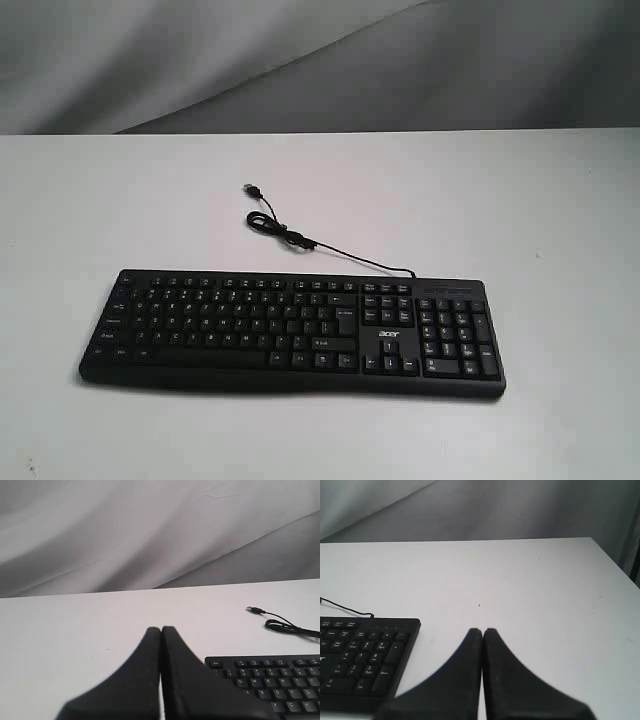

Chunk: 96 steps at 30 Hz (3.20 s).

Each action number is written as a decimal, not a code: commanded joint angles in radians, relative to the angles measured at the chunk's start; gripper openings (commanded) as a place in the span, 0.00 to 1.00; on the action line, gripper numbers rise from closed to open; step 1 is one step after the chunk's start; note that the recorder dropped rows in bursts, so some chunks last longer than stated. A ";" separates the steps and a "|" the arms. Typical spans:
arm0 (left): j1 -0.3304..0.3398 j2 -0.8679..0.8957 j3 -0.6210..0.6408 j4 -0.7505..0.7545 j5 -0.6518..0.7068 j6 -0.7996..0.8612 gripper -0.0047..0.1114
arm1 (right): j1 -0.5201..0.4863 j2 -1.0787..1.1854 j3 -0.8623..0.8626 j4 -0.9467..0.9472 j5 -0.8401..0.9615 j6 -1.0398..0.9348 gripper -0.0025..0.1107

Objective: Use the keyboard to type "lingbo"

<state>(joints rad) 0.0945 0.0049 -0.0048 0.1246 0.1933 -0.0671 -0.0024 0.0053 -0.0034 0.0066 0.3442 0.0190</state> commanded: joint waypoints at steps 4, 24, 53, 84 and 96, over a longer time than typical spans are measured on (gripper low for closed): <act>-0.005 -0.005 0.005 0.000 -0.009 -0.002 0.04 | -0.009 -0.005 0.003 0.001 -0.004 -0.002 0.02; -0.005 -0.005 0.005 0.000 -0.009 -0.002 0.04 | -0.009 -0.005 0.003 -0.007 -0.366 -0.012 0.02; -0.005 -0.005 0.005 0.000 -0.009 -0.002 0.04 | 0.042 0.845 -0.686 -0.051 -0.155 0.190 0.02; -0.005 -0.005 0.005 0.000 -0.009 -0.002 0.04 | 0.619 2.091 -1.324 0.789 0.226 -1.272 0.02; -0.005 -0.005 0.005 0.000 -0.009 -0.002 0.04 | 0.619 2.104 -1.324 0.796 0.240 -1.274 0.02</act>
<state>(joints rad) 0.0945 0.0049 -0.0048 0.1246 0.1933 -0.0671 0.6159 2.1113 -1.3210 0.8004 0.5725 -1.2543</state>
